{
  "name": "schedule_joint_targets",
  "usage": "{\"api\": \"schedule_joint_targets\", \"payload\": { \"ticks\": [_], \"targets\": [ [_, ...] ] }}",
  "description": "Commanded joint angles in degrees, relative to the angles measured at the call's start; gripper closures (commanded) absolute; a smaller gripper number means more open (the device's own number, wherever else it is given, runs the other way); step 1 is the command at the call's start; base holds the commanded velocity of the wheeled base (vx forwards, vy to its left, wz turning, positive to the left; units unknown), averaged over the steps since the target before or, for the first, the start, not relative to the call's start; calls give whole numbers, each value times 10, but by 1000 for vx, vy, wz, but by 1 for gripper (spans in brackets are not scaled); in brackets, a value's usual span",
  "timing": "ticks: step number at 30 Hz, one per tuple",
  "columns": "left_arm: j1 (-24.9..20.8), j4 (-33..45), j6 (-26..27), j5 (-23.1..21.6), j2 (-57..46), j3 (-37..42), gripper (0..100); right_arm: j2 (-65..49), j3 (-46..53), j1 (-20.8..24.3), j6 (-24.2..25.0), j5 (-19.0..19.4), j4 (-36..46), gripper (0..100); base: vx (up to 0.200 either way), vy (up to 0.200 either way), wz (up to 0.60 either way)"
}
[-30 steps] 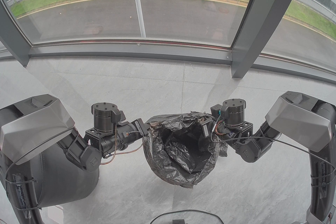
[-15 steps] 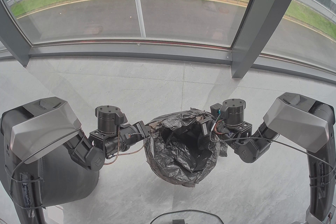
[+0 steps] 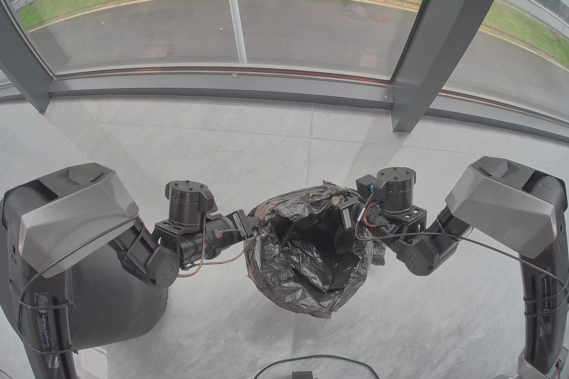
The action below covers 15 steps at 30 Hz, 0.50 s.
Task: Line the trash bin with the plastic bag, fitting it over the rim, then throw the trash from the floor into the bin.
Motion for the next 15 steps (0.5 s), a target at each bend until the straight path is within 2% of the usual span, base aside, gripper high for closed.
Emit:
{"api": "schedule_joint_targets", "payload": {
  "ticks": [1,15],
  "targets": [
    [-2,2,2,9,-3,-2,0,1,0,0,0,0,-1,0,0,0,0],
    [-3,0,1,13,-11,-1,0,-18,3,0,1,-1,-5,0,0,0,0]
  ]
}}
